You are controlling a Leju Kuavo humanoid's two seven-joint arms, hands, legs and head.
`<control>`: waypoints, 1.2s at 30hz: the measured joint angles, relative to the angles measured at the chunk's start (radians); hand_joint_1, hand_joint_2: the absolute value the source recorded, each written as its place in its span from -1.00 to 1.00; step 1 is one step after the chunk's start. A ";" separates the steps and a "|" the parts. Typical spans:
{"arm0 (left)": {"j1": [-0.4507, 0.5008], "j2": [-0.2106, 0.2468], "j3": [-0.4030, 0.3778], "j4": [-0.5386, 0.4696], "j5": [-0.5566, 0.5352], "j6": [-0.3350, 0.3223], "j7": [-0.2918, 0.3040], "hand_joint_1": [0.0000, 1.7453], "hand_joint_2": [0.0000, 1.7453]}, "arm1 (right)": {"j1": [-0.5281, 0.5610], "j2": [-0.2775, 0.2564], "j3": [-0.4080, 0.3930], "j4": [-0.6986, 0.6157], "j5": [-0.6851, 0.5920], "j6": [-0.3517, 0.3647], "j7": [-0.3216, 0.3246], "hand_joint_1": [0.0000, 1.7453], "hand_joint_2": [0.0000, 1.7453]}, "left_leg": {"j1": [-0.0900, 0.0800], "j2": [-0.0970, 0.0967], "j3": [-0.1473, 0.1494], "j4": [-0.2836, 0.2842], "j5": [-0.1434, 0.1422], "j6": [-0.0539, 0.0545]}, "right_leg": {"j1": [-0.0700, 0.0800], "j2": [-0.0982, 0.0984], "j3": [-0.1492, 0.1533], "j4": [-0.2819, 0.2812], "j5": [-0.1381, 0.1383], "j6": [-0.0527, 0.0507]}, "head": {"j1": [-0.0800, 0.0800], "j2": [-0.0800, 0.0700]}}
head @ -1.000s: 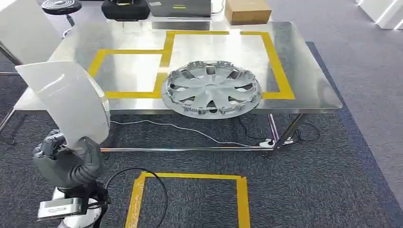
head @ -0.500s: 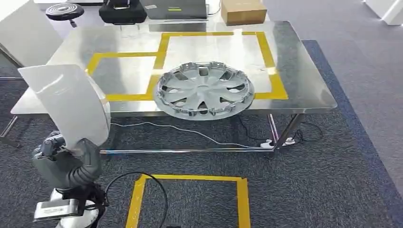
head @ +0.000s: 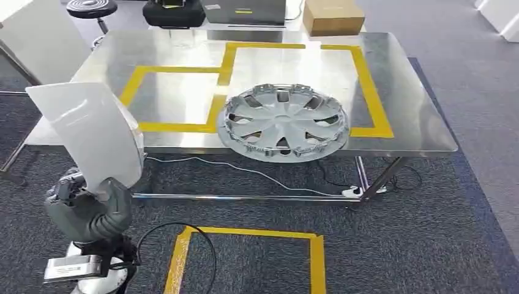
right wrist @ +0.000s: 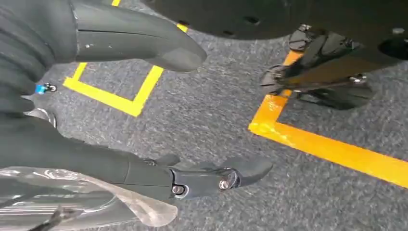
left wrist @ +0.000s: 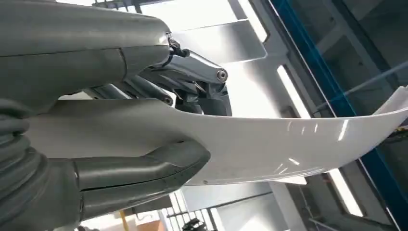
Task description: Take the parts from the cabinet and place them on the table.
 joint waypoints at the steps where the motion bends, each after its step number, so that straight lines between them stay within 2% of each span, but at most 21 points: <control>1: 0.000 0.000 0.000 0.000 0.000 0.000 0.000 1.00 1.00 | 0.000 0.000 0.000 0.000 0.000 0.000 0.000 -1.00 1.00 | 0.000 -0.001 0.013 0.000 -0.008 -0.002 | 0.000 0.000 0.032 -0.081 0.055 -0.003 | -0.001 0.000; 2: 0.000 0.000 0.000 0.000 0.001 0.000 0.000 1.00 1.00 | 0.000 0.000 0.000 0.000 0.000 0.000 0.000 -1.00 1.00 | 0.000 -0.001 0.024 0.000 -0.016 -0.005 | 0.000 0.000 0.063 -0.159 0.101 -0.004 | 0.000 0.000; 4: -0.001 0.002 0.000 -0.001 0.005 0.000 0.000 1.00 1.00 | -0.003 0.000 0.000 0.000 0.000 -0.001 0.000 -1.00 1.00 | -0.002 0.001 0.028 0.001 -0.032 -0.021 | 0.009 0.000 0.093 -0.196 0.043 -0.017 | 0.000 0.000; 6: 0.001 0.003 0.000 -0.001 0.006 0.000 0.000 1.00 1.00 | 0.001 0.000 0.000 0.000 0.000 -0.001 0.000 -1.00 1.00 | -0.002 0.002 0.043 0.009 -0.033 -0.033 | 0.010 0.000 0.087 -0.198 0.056 -0.033 | -0.009 0.000; 8: 0.001 0.005 0.000 -0.003 0.006 0.000 0.000 1.00 1.00 | 0.002 0.003 0.000 0.000 0.001 -0.001 0.000 -1.00 1.00 | -0.002 0.003 0.040 0.039 -0.036 -0.041 | 0.002 -0.002 0.127 -0.207 0.051 -0.043 | -0.003 0.000; 10: -0.004 0.006 0.000 -0.004 0.006 0.000 -0.001 1.00 1.00 | 0.002 0.003 0.000 0.000 0.000 -0.001 0.000 -1.00 1.00 | 0.003 0.006 -0.027 0.161 -0.056 -0.051 | 0.001 -0.001 0.144 -0.209 0.039 -0.052 | -0.013 0.000; 13: 0.002 0.008 0.000 -0.004 0.008 0.000 -0.001 1.00 1.00 | 0.003 0.003 0.000 0.000 0.000 -0.002 0.000 -1.00 1.00 | 0.007 0.006 -0.147 0.305 -0.137 -0.061 | 0.002 0.000 0.166 -0.208 0.018 -0.052 | -0.013 0.000; 14: 0.002 0.009 0.000 -0.004 0.008 0.000 0.000 1.00 1.00 | 0.003 0.003 0.000 0.000 0.000 -0.002 0.000 -1.00 1.00 | 0.007 0.006 -0.157 0.289 -0.126 -0.061 | 0.002 0.001 0.179 -0.208 0.009 -0.051 | -0.013 0.000; 16: 0.002 0.010 0.000 -0.004 0.012 0.000 0.002 1.00 1.00 | 0.004 0.003 0.000 0.000 0.002 0.000 0.000 -1.00 1.00 | 0.005 0.007 -0.143 0.196 -0.047 -0.052 | 0.002 0.002 0.203 -0.208 -0.007 -0.048 | -0.014 0.000; 17: 0.002 0.011 0.000 -0.004 0.012 0.000 0.003 1.00 1.00 | 0.004 0.003 0.000 0.000 0.002 0.000 0.000 -1.00 1.00 | 0.002 0.007 -0.125 0.093 0.046 -0.040 | 0.002 0.002 0.220 -0.209 -0.022 -0.043 | -0.013 0.000; 18: 0.002 0.012 0.000 -0.004 0.014 0.000 0.003 1.00 1.00 | 0.007 0.005 0.000 0.001 0.002 0.000 0.000 -1.00 1.00 | -0.004 0.010 -0.127 0.053 0.092 -0.031 | 0.002 0.003 0.221 -0.207 -0.030 -0.041 | -0.013 0.000; 19: 0.002 0.013 0.000 -0.003 0.015 0.000 0.003 1.00 1.00 | 0.005 0.005 0.000 0.001 0.002 0.000 -0.001 -1.00 1.00 | -0.009 0.012 -0.124 0.058 0.050 -0.028 | 0.004 0.006 0.226 -0.206 -0.035 -0.034 | -0.010 0.000; 20: 0.004 0.013 -0.002 -0.003 0.015 -0.001 0.003 1.00 1.00 | 0.003 0.005 0.000 0.001 0.002 0.000 0.000 -1.00 1.00 | -0.009 0.010 -0.120 0.054 0.070 -0.025 | 0.004 0.001 0.215 -0.205 -0.044 -0.027 | -0.012 0.000; 23: 0.000 0.014 -0.004 -0.004 0.007 0.000 0.002 1.00 1.00 | -0.001 0.004 0.000 0.001 0.003 0.000 0.000 -1.00 1.00 | -0.002 0.006 -0.105 0.033 0.068 -0.012 | 0.007 0.000 0.235 -0.226 -0.055 -0.014 | -0.010 0.000; 25: -0.003 0.013 -0.007 -0.004 0.004 0.000 0.002 1.00 1.00 | -0.007 0.004 0.000 0.001 0.005 0.000 0.000 -1.00 1.00 | 0.002 0.008 -0.093 0.022 0.064 -0.004 | 0.006 0.000 0.194 -0.155 -0.096 -0.008 | -0.008 0.000; 27: -0.004 0.013 -0.010 -0.003 -0.007 -0.001 0.007 1.00 1.00 | -0.007 0.004 0.000 0.001 0.005 0.000 0.000 -1.00 1.00 | 0.000 0.009 -0.091 0.022 0.057 0.004 | 0.004 0.001 0.094 0.001 -0.151 -0.003 | -0.010 0.000; 28: -0.005 0.014 -0.013 -0.002 -0.015 -0.003 0.015 1.00 1.00 | -0.004 0.004 0.000 0.001 0.006 0.001 0.000 -1.00 1.00 | 0.000 0.008 -0.089 0.022 0.053 0.006 | 0.004 0.001 0.052 0.055 -0.156 -0.002 | -0.011 0.000; 30: -0.004 0.014 -0.016 0.003 -0.027 -0.008 0.031 1.00 1.00 | -0.001 0.004 0.000 0.001 0.006 0.000 0.003 -1.00 1.00 | 0.000 0.001 -0.078 0.023 0.044 0.004 | 0.004 0.001 0.036 0.024 -0.089 0.000 | -0.010 0.000; 32: -0.004 0.015 -0.020 0.006 -0.036 -0.011 0.040 1.00 1.00 | -0.003 0.003 0.000 0.001 0.006 -0.001 0.003 -1.00 1.00 | 0.000 0.000 -0.061 0.025 0.031 -0.003 | 0.003 0.001 0.089 -0.134 0.023 -0.003 | -0.010 0.000; 34: -0.008 0.017 -0.024 0.008 -0.048 -0.016 0.044 1.00 1.00 | -0.006 0.003 0.000 0.001 0.006 -0.001 0.003 -1.00 1.00 | -0.007 0.000 -0.058 0.035 0.021 -0.016 | 0.007 0.005 0.129 -0.200 0.028 -0.011 | -0.010 0.000; 36: -0.008 0.019 -0.026 0.011 -0.060 -0.021 0.055 1.00 1.00 | -0.005 0.003 0.000 0.001 0.006 -0.001 0.003 -1.00 1.00 | -0.005 0.001 -0.056 0.029 0.023 -0.021 | 0.009 0.006 0.126 -0.194 0.028 -0.020 | -0.013 0.000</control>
